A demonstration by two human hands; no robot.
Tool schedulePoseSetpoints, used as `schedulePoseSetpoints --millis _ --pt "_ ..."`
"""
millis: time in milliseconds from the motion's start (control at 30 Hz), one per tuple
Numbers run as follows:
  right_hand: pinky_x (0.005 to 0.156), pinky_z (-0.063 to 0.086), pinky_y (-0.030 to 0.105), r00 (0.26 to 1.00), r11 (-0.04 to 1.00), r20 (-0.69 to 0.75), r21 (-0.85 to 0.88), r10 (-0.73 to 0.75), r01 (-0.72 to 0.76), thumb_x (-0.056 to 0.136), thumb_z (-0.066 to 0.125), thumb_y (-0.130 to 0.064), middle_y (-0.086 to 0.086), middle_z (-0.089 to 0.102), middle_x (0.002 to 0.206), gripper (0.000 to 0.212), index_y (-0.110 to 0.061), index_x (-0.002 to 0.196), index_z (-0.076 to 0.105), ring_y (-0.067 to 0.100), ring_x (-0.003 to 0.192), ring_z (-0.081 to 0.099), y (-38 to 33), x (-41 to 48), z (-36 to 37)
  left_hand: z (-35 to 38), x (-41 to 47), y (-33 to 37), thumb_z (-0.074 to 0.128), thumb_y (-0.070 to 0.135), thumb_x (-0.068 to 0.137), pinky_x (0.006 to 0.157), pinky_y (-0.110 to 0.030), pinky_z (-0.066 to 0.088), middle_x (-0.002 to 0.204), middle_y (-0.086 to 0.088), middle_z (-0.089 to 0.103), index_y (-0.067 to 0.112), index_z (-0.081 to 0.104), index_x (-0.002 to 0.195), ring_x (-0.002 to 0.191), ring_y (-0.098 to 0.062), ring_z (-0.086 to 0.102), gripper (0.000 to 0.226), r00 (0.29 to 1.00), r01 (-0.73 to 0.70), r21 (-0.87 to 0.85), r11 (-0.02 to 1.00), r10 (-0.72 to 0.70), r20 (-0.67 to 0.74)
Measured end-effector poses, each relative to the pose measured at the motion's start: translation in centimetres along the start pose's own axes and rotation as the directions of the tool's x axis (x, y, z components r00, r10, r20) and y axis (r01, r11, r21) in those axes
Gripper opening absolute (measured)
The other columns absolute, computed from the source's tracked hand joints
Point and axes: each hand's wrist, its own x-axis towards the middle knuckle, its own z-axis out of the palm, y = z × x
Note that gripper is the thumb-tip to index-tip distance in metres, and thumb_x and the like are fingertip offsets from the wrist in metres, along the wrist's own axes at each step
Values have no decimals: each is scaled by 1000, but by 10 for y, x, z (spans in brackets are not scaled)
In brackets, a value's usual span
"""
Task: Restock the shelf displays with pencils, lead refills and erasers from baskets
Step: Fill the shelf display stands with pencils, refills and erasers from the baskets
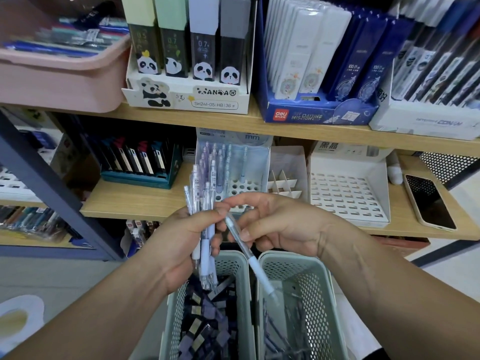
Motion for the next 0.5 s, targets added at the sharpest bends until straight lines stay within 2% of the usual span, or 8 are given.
schedulePoseSetpoints --millis 100,167,233,300,400,500 --pt "57 47 21 998 999 -58 -40 -24 21 81 71 12 7 67 82 68 -26 136 57 18 74 65 -3 0 -2 -1 2 0 76 24 78 55 -31 39 72 -5 61 4 68 116 52 -16 45 43 999 34 -40 999 -35 -29" --pt "59 51 21 985 996 -163 -85 -53 39 84 68 12 10 67 79 64 -25 134 57 19 73 66 -6 0 -7 -3 4 0 77 25 76 53 -30 40 71 -4 61 7 69 114 51 -16 46 43 995 65 -78 995 -71 -75" --pt "62 55 23 945 988 -307 -135 -113 75 84 68 14 13 71 81 57 -18 130 60 20 72 67 -9 0 -13 -7 5 0 75 23 82 50 -28 41 69 -4 60 7 70 113 50 -15 46 35 989 84 -102 991 -96 -111" --pt "66 59 28 872 971 -444 -205 -206 125 84 68 14 15 72 79 51 -12 127 62 21 70 68 -12 0 -20 -10 4 -1 73 20 86 49 -28 42 69 -5 60 5 70 112 50 -16 46 31 986 88 -112 990 -103 -131" --pt "68 62 33 772 936 -542 -287 -333 202 91 68 4 17 72 78 45 -12 131 60 20 65 68 -19 0 -29 -14 1 -1 75 19 78 52 -30 41 71 -5 59 6 69 112 50 -16 45 37 990 82 -103 991 -93 -108" --pt "70 63 40 607 877 -637 -403 -475 264 95 65 -2 10 74 75 31 -9 124 61 26 67 72 -21 6 -37 -18 -3 1 73 21 70 54 -30 39 72 -5 56 8 70 108 51 -16 43 40 996 83 -99 992 -85 -20"
